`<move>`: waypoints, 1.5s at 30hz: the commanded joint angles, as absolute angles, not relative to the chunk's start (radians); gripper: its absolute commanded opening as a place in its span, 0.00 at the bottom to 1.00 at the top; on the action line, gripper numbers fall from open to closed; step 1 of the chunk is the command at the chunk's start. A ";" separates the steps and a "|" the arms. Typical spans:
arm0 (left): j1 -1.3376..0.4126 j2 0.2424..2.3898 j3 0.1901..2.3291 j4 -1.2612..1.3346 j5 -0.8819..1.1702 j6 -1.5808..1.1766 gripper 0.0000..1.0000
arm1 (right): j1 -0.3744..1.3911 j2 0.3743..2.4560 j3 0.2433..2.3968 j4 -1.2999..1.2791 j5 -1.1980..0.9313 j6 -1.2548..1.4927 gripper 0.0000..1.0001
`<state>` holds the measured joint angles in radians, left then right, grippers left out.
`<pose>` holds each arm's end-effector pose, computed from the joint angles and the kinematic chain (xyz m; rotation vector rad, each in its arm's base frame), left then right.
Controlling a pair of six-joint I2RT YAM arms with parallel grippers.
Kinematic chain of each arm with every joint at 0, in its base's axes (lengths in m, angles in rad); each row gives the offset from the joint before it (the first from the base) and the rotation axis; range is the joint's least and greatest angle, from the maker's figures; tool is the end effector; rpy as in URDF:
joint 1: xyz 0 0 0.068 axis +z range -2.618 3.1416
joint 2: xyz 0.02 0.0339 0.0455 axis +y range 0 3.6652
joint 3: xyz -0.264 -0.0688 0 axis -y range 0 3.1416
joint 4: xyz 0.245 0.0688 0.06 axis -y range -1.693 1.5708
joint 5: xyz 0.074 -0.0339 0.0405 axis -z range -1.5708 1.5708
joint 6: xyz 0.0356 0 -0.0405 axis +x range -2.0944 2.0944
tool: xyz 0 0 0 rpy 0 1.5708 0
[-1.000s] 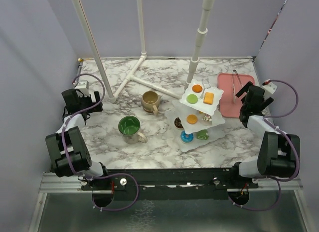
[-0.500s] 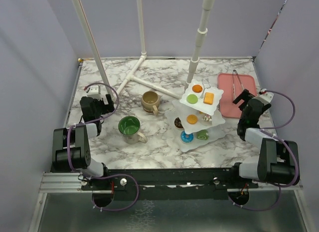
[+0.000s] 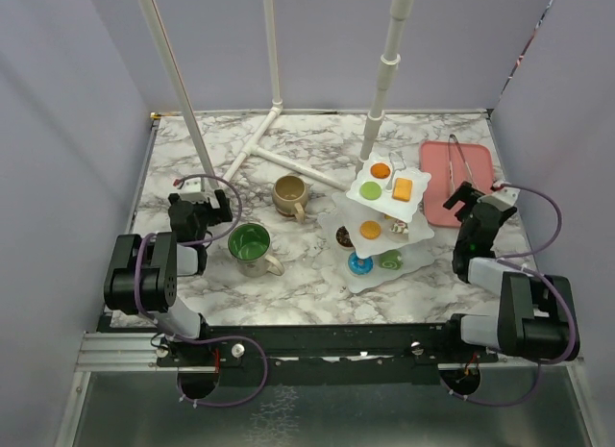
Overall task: Serve the afternoon tea
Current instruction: Reset both arms
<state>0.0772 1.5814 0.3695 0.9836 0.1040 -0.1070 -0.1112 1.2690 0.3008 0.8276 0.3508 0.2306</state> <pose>0.2711 0.0173 0.1444 -0.0913 1.7970 -0.1148 0.2334 -0.0384 0.1827 0.5429 1.6186 -0.2111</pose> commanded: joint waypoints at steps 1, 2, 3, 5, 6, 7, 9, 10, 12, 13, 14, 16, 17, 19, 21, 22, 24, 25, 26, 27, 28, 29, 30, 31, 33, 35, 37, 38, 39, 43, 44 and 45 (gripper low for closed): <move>0.028 1.592 0.313 1.153 0.052 -0.064 0.99 | -0.040 1.372 0.278 1.013 0.384 0.134 1.00; 0.020 1.592 0.297 1.185 0.047 -0.055 0.99 | -0.013 1.409 0.264 1.065 0.404 0.112 1.00; 0.010 1.593 0.281 1.213 0.034 -0.047 0.99 | 0.011 1.440 0.251 1.117 0.426 0.091 1.00; 0.002 1.593 0.248 1.265 0.009 -0.023 0.99 | 0.058 1.492 0.262 1.185 0.453 0.040 1.00; -0.029 1.610 0.218 1.332 -0.005 -0.012 0.99 | 0.077 1.497 0.285 1.144 0.446 0.015 1.00; -0.040 1.657 0.183 1.440 -0.025 -0.014 0.99 | 0.088 1.499 0.293 1.131 0.453 0.015 1.00; -0.051 1.651 0.144 1.524 -0.032 -0.009 0.99 | 0.091 1.493 0.264 1.180 0.447 0.009 1.00; -0.058 1.647 0.138 1.517 -0.043 -0.005 0.99 | 0.091 1.487 0.244 1.213 0.437 0.009 1.00; -0.061 1.661 0.144 1.538 -0.051 -0.005 0.99 | 0.093 1.485 0.223 1.248 0.424 0.008 1.00; -0.063 1.659 0.150 1.523 -0.049 -0.005 0.99 | 0.094 1.488 0.221 1.251 0.421 0.009 1.00; -0.070 1.656 0.156 1.501 -0.054 -0.005 0.99 | 0.094 1.491 0.226 1.248 0.417 0.009 1.00; -0.079 1.658 0.166 1.486 -0.075 -0.005 0.99 | 0.091 1.501 0.245 1.231 0.401 0.011 1.00; -0.082 1.656 0.170 1.473 -0.081 -0.005 0.99 | 0.078 1.511 0.273 1.176 0.367 0.018 1.00; -0.084 1.655 0.179 1.456 -0.083 0.020 0.99 | -0.002 1.517 0.291 1.115 0.239 0.073 1.00; -0.084 1.654 0.182 1.450 -0.081 0.022 0.99 | -0.004 1.565 0.200 1.366 0.215 0.031 1.00; -0.084 1.652 0.181 1.450 -0.081 0.023 0.99 | 0.026 1.566 0.196 1.358 0.248 0.012 1.00; -0.084 1.655 0.187 1.442 -0.085 0.023 0.99 | 0.033 1.536 0.216 1.276 0.256 0.023 1.00; -0.085 1.654 0.198 1.412 -0.097 0.020 0.99 | 0.033 1.556 0.223 1.309 0.262 0.025 1.00; -0.085 1.651 0.230 1.363 -0.117 0.014 0.99 | 0.032 1.569 0.223 1.322 0.266 0.021 1.00; -0.085 1.651 0.259 1.310 -0.148 0.005 0.99 | 0.032 1.557 0.230 1.281 0.271 0.031 1.00; -0.085 1.653 0.277 1.269 -0.179 -0.018 0.99 | 0.031 1.544 0.235 1.250 0.270 0.037 1.00; -0.084 1.652 0.276 1.264 -0.185 -0.025 0.99 | 0.030 1.542 0.231 1.261 0.269 0.038 1.00; -0.085 1.651 0.276 1.264 -0.186 -0.026 0.99 | 0.030 1.552 0.226 1.290 0.270 0.035 1.00; -0.086 1.651 0.275 1.265 -0.187 -0.026 0.99 | 0.030 1.558 0.222 1.310 0.269 0.030 1.00; -0.084 1.651 0.275 1.266 -0.186 -0.027 0.99 | 0.030 1.550 0.221 1.291 0.272 0.033 1.00; -0.085 1.651 0.274 1.267 -0.187 -0.027 0.99 | 0.030 1.547 0.222 1.283 0.273 0.035 1.00; -0.085 1.651 0.274 1.266 -0.187 -0.028 0.99 | 0.030 1.553 0.221 1.298 0.272 0.033 1.00; -0.085 1.651 0.275 1.267 -0.187 -0.028 0.99 | 0.031 1.552 0.222 1.298 0.272 0.033 1.00; -0.085 1.651 0.275 1.267 -0.187 -0.028 0.99 | 0.030 1.551 0.222 1.295 0.272 0.034 1.00; -0.085 1.650 0.275 1.267 -0.187 -0.028 0.99 | 0.031 1.550 0.222 1.294 0.272 0.034 1.00; -0.085 1.651 0.275 1.267 -0.187 -0.028 0.99 | 0.031 1.550 0.221 1.294 0.272 0.034 1.00; -0.084 1.650 0.275 1.267 -0.187 -0.028 0.99 | 0.029 1.550 0.221 1.293 0.272 0.034 1.00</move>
<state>-0.0807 1.6516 0.2745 1.2747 -0.1669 -0.0147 0.0315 1.5467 0.2199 1.2625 0.2813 0.0341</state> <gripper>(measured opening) 0.991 0.996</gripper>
